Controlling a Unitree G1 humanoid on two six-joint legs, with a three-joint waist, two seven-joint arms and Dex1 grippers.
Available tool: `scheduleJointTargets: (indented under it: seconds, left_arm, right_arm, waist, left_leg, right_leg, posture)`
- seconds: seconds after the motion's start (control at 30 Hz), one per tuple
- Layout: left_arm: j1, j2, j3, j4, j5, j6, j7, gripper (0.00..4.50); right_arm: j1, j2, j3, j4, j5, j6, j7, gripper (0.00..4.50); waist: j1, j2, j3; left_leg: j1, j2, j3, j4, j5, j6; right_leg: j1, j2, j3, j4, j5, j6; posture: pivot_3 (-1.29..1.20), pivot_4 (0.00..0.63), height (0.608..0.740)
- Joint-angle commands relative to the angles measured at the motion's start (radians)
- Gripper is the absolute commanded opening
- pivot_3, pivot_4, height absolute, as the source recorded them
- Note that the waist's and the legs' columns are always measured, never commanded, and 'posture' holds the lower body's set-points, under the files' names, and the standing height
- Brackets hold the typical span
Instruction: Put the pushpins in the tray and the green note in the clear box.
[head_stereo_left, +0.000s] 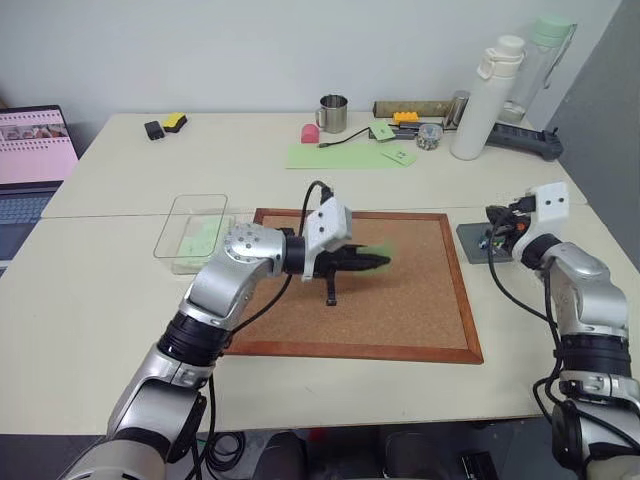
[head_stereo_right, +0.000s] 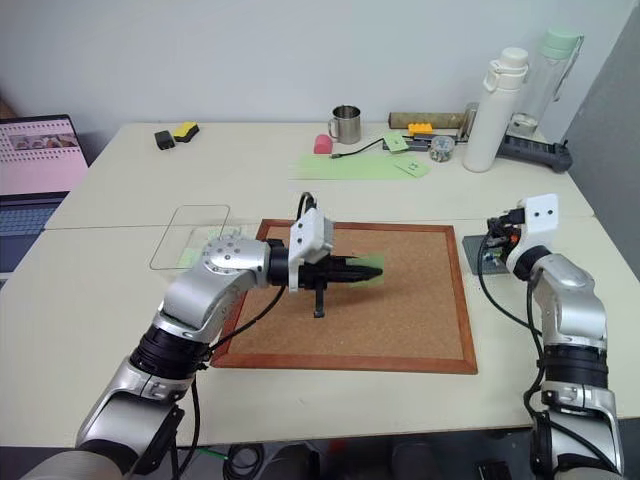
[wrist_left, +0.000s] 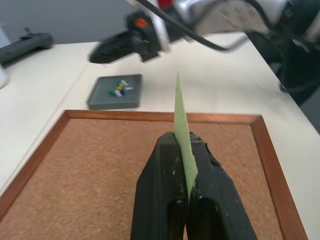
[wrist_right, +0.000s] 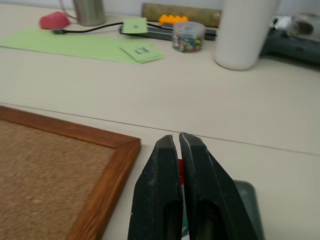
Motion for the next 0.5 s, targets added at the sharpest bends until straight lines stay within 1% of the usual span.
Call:
scheduleJointTargets:
  seconds: [0.03,0.07,0.2,0.23,0.3,0.5]
  left_arm:
    - [0.013,-0.005,0.006,-0.022,0.018,-0.039,0.006,0.03]
    - [0.021,-0.001,0.009,-0.028,0.019,-0.039,0.006,0.01]
    - [0.040,0.011,0.016,-0.032,0.032,-0.044,0.005,0.00]
    - [0.042,0.011,0.017,-0.033,0.034,-0.043,0.005,0.00]
    - [0.042,0.009,0.018,-0.033,0.035,-0.042,0.007,0.00]
    - [0.038,-0.003,0.012,-0.016,0.052,-0.054,0.015,0.00]
  right_arm:
    - [-0.044,-0.021,-0.037,0.071,0.036,0.027,-0.014,0.00]
    - [-0.051,-0.021,-0.041,0.088,0.046,0.036,-0.016,0.24]
    - [-0.059,-0.030,-0.033,0.142,0.052,0.030,-0.010,0.87]
    - [-0.060,-0.032,-0.031,0.148,0.052,0.025,-0.009,1.16]
    - [-0.062,-0.038,-0.025,0.154,0.049,0.016,-0.004,1.50]
    - [-0.060,-0.048,-0.022,0.150,0.050,0.013,0.004,1.50]
  waist:
    - [0.000,0.000,0.000]
    - [0.000,0.000,0.000]
    - [0.000,0.000,0.000]
    - [0.000,0.000,0.000]
    - [0.000,0.000,0.000]
    - [0.000,0.000,0.000]
  left_leg:
    - [0.000,0.000,0.000,0.000,0.000,0.000]
    - [0.000,0.000,0.000,0.000,0.000,0.000]
    - [0.000,0.000,0.001,0.000,0.000,0.000]
    - [0.000,0.000,0.001,0.000,0.000,0.000]
    - [0.000,0.000,0.001,0.000,0.000,0.000]
    - [0.000,0.000,0.001,0.000,0.000,0.000]
  right_leg:
    - [0.000,0.000,0.000,0.000,0.000,0.000]
    - [0.000,0.000,0.000,0.000,0.000,0.000]
    - [0.000,-0.001,0.000,0.000,0.000,0.000]
    - [0.000,-0.001,0.000,0.000,0.000,0.000]
    - [0.000,-0.001,0.000,0.000,0.000,0.000]
    - [0.000,-0.001,0.000,0.000,0.000,0.000]
  posture:
    - [0.00,0.150,0.740]
    - [0.00,0.150,0.740]
    - [0.00,0.150,0.740]
    - [0.00,0.150,0.740]
    - [0.00,0.150,0.740]
    - [0.00,0.150,0.740]
